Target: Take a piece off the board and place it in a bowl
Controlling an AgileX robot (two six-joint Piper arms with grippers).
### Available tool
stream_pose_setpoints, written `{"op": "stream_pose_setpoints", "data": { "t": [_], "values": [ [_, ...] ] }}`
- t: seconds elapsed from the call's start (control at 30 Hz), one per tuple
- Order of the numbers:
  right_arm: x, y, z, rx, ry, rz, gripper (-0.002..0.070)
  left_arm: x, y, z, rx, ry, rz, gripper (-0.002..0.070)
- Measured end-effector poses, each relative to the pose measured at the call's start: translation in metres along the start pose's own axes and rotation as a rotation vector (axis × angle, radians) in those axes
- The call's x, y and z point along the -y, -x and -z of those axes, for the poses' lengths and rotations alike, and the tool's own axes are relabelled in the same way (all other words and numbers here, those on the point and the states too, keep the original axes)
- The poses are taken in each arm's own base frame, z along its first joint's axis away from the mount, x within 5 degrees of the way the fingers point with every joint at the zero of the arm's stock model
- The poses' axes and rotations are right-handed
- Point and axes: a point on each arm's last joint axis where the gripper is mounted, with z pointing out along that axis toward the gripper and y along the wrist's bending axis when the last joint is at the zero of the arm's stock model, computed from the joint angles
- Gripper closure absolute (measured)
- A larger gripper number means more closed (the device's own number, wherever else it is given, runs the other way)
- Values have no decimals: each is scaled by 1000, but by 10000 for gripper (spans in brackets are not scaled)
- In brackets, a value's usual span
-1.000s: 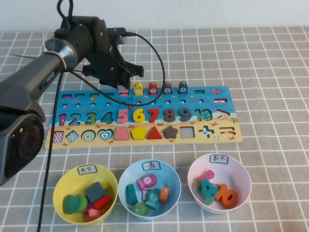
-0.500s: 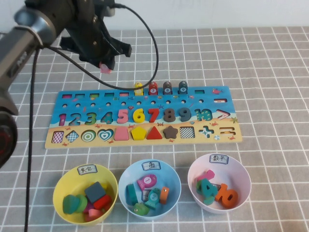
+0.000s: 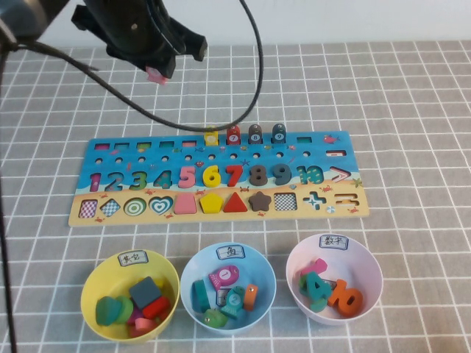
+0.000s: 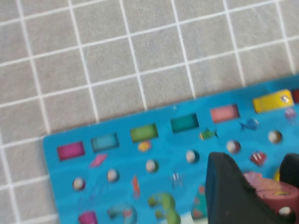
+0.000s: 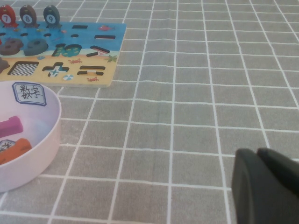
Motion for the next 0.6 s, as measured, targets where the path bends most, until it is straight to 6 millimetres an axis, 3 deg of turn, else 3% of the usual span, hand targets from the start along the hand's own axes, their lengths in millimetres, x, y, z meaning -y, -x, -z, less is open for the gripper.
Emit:
{"op": "stream_pose_setpoints", "data": {
  "t": [0.1, 0.27, 0.6],
  "values": [
    [0, 0, 0, 0, 0, 0, 694, 10, -16, 17, -16, -13, -31, 485],
    [0, 0, 0, 0, 0, 0, 694, 17, -43, 28, -53, -27, -63, 485],
    [0, 0, 0, 0, 0, 0, 694, 8, -115, 42, -20, -53, -58, 485]
  ]
}}
